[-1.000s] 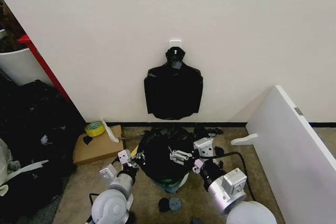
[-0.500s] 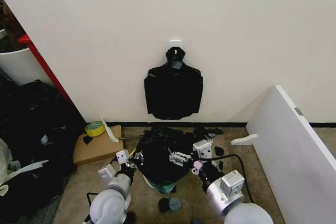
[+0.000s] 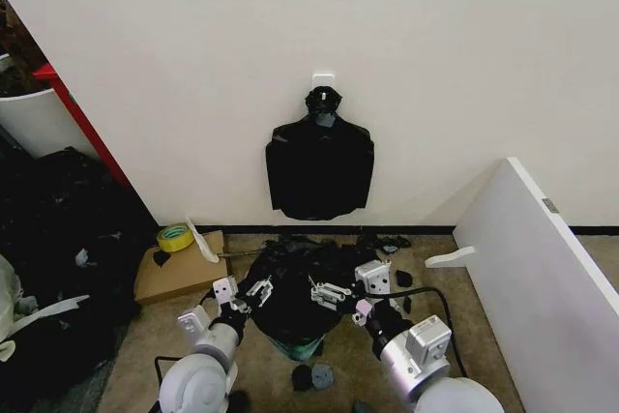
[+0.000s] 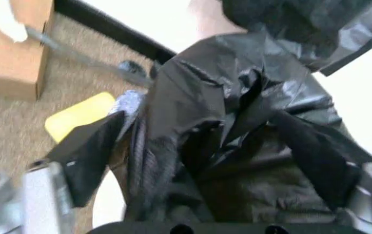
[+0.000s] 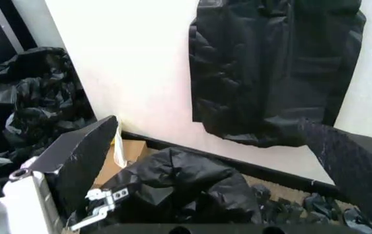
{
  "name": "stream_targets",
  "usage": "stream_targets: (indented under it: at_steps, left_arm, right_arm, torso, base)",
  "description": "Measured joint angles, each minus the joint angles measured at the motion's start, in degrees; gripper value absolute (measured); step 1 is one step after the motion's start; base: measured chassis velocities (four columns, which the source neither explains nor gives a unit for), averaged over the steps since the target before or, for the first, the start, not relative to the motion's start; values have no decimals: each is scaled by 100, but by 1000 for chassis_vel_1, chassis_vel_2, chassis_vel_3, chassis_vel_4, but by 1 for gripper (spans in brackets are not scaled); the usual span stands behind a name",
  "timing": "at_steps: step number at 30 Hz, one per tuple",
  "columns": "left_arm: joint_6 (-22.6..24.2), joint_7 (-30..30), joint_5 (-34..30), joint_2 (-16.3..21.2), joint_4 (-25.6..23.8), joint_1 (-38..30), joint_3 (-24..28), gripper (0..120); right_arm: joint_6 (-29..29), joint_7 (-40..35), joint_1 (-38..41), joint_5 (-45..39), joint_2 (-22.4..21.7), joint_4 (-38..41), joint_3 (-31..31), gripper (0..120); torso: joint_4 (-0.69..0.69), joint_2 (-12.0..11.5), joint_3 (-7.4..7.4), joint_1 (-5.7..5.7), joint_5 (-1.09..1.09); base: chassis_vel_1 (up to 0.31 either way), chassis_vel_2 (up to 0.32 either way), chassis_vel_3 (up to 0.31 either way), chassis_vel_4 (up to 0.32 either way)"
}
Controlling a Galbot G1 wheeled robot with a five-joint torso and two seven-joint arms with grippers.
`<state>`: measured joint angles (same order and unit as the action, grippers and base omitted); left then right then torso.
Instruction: Place the garbage bag over the trash bin.
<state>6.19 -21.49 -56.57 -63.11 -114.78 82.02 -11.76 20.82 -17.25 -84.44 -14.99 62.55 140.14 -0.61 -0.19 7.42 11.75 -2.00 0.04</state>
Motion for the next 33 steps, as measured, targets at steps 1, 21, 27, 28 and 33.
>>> stream_targets:
  at_steps: [1, 21, 27, 28, 33]
  left_arm:
    - [9, -16, -87, 5, -12, 18, -4, 97]
    - [-140, -63, -1275, 175, -323, 227, -362, 100]
    - [45, 27, -1167, 287, -345, 413, -607, 100]
    - [54, 55, -1150, 300, -364, 440, -631, 100]
    - [31, 197, -1157, 322, -517, 507, -727, 100]
  right_arm:
    - [-1, 2, -7, 14, 2, 4, -1, 100]
    - [-124, 36, -160, 220, 78, 16, -78, 100]
    - [-126, 37, -166, 224, 77, 29, -138, 100]
    - [-126, 37, -173, 224, 78, 34, -149, 100]
    - [-166, 52, -228, 262, 82, 33, -194, 100]
  torso:
    - [0, 0, 0, 0, 0]
    - [0, 0, 0, 0, 0]
    - [0, 0, 0, 0, 1]
    - [1, 0, 0, 0, 0]
    - [0, 0, 0, 0, 0]
  base:
    - [0, 0, 0, 0]
    - [0, 0, 0, 0]
    - [0, 0, 0, 0]
    - [0, 0, 0, 0]
    - [0, 0, 0, 0]
